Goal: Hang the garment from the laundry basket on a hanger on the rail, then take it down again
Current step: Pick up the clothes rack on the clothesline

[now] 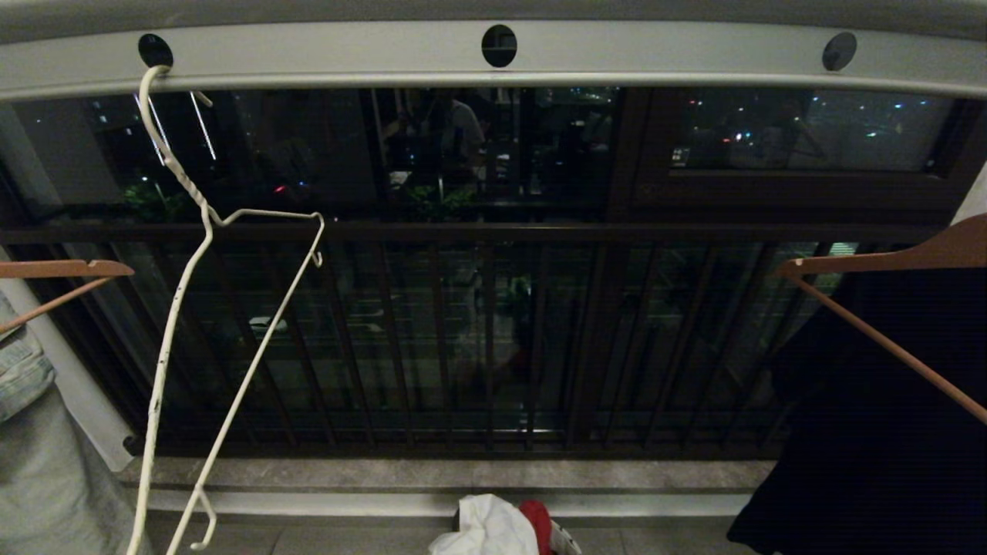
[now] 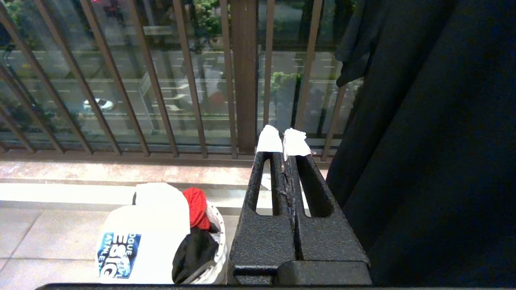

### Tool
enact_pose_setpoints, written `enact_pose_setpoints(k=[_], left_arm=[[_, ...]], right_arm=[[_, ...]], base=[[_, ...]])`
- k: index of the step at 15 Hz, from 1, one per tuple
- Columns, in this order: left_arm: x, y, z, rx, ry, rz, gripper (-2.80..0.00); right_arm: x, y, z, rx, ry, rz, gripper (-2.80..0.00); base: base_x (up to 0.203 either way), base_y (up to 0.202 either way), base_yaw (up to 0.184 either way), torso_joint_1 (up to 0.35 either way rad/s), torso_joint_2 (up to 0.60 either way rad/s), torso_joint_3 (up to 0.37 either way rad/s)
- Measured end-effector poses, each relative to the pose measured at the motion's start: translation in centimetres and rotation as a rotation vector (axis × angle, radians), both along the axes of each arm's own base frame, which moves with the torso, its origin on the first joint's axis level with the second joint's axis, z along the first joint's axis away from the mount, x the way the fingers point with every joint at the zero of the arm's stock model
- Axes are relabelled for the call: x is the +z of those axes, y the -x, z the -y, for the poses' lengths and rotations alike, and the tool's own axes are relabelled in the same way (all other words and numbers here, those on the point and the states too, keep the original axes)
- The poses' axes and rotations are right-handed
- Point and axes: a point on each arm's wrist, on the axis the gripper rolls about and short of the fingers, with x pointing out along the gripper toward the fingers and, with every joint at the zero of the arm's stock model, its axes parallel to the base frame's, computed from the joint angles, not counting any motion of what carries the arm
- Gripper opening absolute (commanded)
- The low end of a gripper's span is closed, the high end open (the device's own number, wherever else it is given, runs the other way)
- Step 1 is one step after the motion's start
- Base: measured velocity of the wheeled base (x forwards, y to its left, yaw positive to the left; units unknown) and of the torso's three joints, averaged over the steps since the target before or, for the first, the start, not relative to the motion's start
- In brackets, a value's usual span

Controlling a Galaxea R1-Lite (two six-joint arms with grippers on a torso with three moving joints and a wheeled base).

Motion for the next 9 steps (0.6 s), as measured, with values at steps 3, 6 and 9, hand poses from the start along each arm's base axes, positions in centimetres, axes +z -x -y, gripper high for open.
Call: enact_pose_setpoints(k=[3, 6, 9], left_arm=[[5.4, -0.5, 0.3, -0.113, 0.01, -0.075, -2.8], [9.5, -1.1, 0.6, -0.278, 0.087, -0.233, -2.8], [11.3, -3.2, 0.9, -0.424, 0.158, -0.42, -2.8]], right_arm=[[0.0, 0.0, 0.0, 0.0, 0.0, 0.0, -2.8], [0.0, 0.0, 0.0, 0.0, -0.001, 0.0, -2.8], [0.0, 0.0, 0.0, 0.0, 0.0, 0.0, -2.8]], base=[[0.0, 0.0, 0.0, 0.0, 0.0, 0.0], [0.0, 0.0, 0.0, 0.0, 0.0, 0.0], [0.0, 0.0, 0.0, 0.0, 0.0, 0.0]])
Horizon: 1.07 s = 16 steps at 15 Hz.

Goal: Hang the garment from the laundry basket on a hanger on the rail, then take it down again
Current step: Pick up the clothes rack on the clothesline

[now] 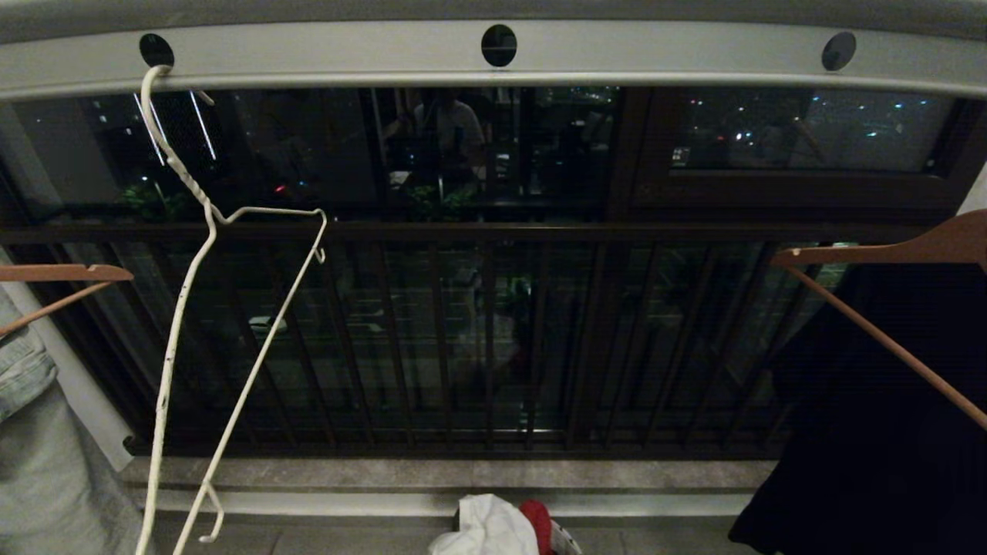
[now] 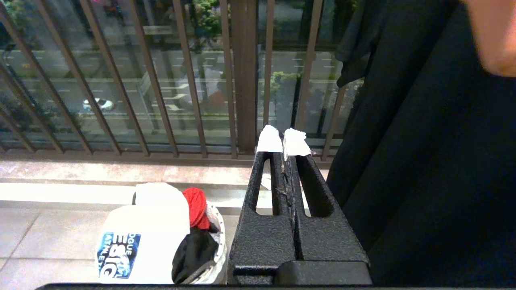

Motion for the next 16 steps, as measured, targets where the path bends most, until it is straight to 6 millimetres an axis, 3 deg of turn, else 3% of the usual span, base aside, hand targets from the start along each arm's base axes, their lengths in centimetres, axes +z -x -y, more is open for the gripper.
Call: enact_pose_setpoints(k=[2, 3, 6, 10, 16], left_arm=[[1.1, -1.9, 0.4, -0.034, 0.04, -0.068, -2.8], [1.8, -2.8, 0.7, -0.052, 0.064, -0.102, 0.0], [3.7, -4.0, 1.4, -0.084, 0.093, -0.174, 0.0], [5.4, -3.9, 1.5, -0.049, 0.067, -0.224, 0.0], [5.0, -6.2, 2.3, 0.125, -0.062, -0.292, 0.0]], right_arm=[[0.0, 0.0, 0.0, 0.0, 0.0, 0.0, -2.8], [0.0, 0.0, 0.0, 0.0, 0.0, 0.0, -2.8], [0.0, 0.0, 0.0, 0.0, 0.0, 0.0, -2.8], [0.0, 0.0, 0.0, 0.0, 0.0, 0.0, -2.8], [0.0, 0.0, 0.0, 0.0, 0.0, 0.0, -2.8]], base=[[0.0, 0.0, 0.0, 0.0, 0.0, 0.0], [0.0, 0.0, 0.0, 0.0, 0.0, 0.0], [0.0, 0.0, 0.0, 0.0, 0.0, 0.0], [0.0, 0.0, 0.0, 0.0, 0.0, 0.0], [0.0, 0.0, 0.0, 0.0, 0.0, 0.0]])
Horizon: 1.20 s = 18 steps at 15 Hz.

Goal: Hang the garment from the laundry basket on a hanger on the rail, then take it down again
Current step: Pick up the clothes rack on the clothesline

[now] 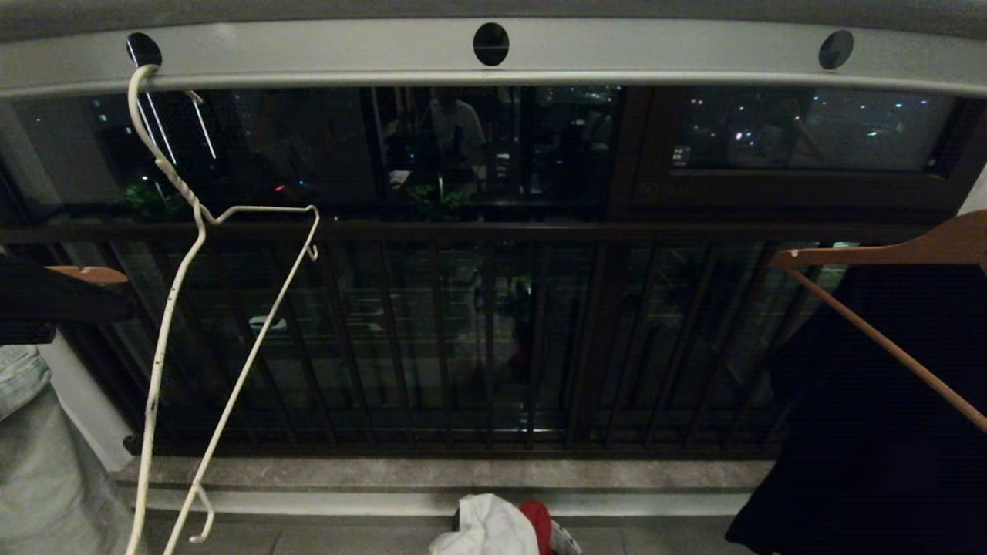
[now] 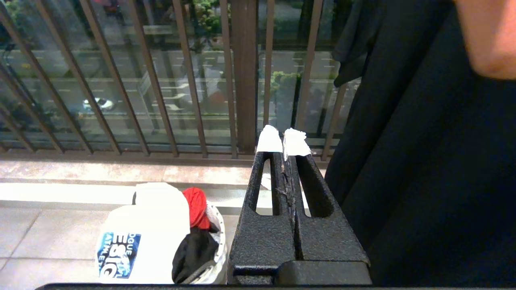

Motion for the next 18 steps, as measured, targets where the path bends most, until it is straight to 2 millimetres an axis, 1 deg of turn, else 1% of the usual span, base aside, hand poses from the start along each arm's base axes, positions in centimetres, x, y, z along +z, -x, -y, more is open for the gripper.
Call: enact_pose_setpoints(k=[3, 6, 8, 11, 16, 18], left_arm=[[-1.4, -2.4, 1.1, 0.042, -0.058, -0.036, 0.0], [-2.7, -5.5, 2.4, 0.097, -0.103, 0.002, 0.0], [-3.6, -6.8, 3.4, 0.134, -0.158, 0.009, 0.0], [-4.5, -7.5, 4.3, 0.172, -0.224, -0.001, 0.0], [-5.2, -7.8, 4.7, 0.181, -0.246, -0.02, 0.0], [-5.4, -8.3, 4.9, 0.203, -0.245, 0.013, 0.0]], right_arm=[[0.0, 0.0, 0.0, 0.0, 0.0, 0.0, -2.8], [0.0, 0.0, 0.0, 0.0, 0.0, 0.0, -2.8], [0.0, 0.0, 0.0, 0.0, 0.0, 0.0, -2.8], [0.0, 0.0, 0.0, 0.0, 0.0, 0.0, -2.8], [0.0, 0.0, 0.0, 0.0, 0.0, 0.0, -2.8], [0.0, 0.0, 0.0, 0.0, 0.0, 0.0, -2.8]], base=[[0.0, 0.0, 0.0, 0.0, 0.0, 0.0], [0.0, 0.0, 0.0, 0.0, 0.0, 0.0], [0.0, 0.0, 0.0, 0.0, 0.0, 0.0], [0.0, 0.0, 0.0, 0.0, 0.0, 0.0], [0.0, 0.0, 0.0, 0.0, 0.0, 0.0], [0.0, 0.0, 0.0, 0.0, 0.0, 0.0]])
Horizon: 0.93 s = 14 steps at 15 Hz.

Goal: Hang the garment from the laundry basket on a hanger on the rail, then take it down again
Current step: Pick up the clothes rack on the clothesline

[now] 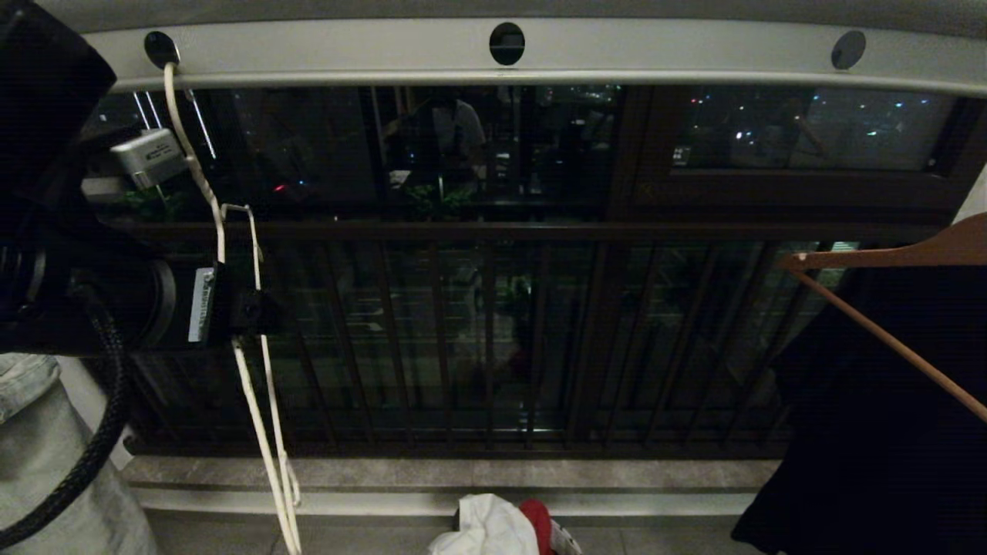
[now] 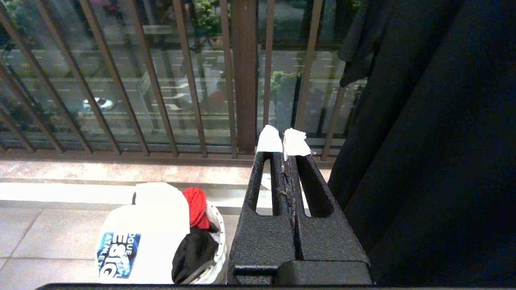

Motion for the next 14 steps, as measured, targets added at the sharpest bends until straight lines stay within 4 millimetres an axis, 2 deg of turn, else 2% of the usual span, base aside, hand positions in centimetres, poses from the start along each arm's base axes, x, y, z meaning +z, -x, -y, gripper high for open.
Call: enact_pose_setpoints(k=[4, 5, 14], left_arm=[[-0.36, -0.4, 0.19, 0.026, -0.018, 0.03, 0.0], [-0.38, -0.4, 0.19, 0.027, -0.019, 0.03, -2.8], [-0.01, 0.09, -0.15, 0.047, -0.026, 0.055, -2.8]], right_arm=[[0.0, 0.0, 0.0, 0.0, 0.0, 0.0, -2.8], [0.0, 0.0, 0.0, 0.0, 0.0, 0.0, -2.8], [0.0, 0.0, 0.0, 0.0, 0.0, 0.0, -2.8]], base=[[0.0, 0.0, 0.0, 0.0, 0.0, 0.0], [0.0, 0.0, 0.0, 0.0, 0.0, 0.0], [0.0, 0.0, 0.0, 0.0, 0.0, 0.0]])
